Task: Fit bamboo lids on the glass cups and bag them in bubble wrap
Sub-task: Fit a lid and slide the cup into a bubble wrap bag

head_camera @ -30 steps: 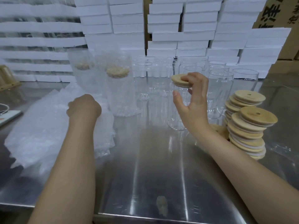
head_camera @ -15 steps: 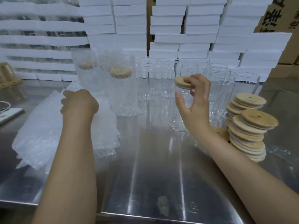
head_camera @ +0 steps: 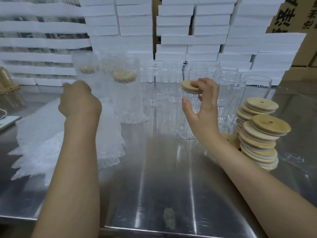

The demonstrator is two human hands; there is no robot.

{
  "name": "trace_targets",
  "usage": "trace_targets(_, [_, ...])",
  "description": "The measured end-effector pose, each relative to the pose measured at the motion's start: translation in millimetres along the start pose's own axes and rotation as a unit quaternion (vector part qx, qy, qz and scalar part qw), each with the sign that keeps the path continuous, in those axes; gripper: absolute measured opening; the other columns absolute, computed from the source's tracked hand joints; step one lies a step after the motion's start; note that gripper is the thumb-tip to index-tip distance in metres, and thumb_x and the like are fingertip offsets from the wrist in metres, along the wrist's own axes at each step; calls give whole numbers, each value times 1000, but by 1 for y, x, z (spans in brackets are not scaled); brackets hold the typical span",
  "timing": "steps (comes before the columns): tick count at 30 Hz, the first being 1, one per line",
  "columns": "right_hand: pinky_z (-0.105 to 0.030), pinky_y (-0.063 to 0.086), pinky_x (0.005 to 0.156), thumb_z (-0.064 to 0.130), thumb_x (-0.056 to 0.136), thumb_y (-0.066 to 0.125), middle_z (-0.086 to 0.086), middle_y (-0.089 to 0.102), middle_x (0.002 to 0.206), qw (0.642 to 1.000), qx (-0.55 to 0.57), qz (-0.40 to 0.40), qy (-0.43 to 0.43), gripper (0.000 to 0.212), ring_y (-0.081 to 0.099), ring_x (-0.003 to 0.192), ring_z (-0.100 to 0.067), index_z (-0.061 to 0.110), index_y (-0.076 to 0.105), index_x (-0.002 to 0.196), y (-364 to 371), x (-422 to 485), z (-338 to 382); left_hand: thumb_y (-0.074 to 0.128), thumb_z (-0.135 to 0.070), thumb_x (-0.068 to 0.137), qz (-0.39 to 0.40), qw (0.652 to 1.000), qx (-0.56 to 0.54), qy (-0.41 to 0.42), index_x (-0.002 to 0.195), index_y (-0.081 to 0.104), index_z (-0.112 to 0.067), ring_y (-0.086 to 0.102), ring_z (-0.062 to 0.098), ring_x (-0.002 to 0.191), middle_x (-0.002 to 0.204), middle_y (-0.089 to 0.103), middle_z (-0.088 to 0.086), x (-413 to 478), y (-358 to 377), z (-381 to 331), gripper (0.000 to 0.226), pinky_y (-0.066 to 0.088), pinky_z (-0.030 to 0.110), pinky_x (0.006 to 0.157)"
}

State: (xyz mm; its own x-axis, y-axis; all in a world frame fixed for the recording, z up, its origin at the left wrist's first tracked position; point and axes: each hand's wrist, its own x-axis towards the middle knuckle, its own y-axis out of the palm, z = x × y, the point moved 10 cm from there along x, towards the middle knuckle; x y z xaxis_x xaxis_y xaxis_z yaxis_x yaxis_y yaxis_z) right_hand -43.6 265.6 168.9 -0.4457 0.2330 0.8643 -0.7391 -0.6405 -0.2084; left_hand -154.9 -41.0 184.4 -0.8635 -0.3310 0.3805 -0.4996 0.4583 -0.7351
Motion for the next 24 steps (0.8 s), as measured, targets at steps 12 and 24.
trace_targets(12, [-28,38,108,14,85,69,-14,23,144,999,16,-19,42,62,31,131,-4,3,38,137,0,-6,-13,64,-5,86,144,923,-293,205,113,63,-10,54,12,84,113,57,10,-78,105,-108,28,42,19,80])
trace_targets(24, [-26,44,98,28,78,74,-5,40,135,994,41,-85,47,66,45,124,-13,17,42,136,-28,-4,-11,71,-63,71,290,922,-12,257,61,48,-23,50,7,58,61,54,-8,-96,146,-96,47,33,27,51])
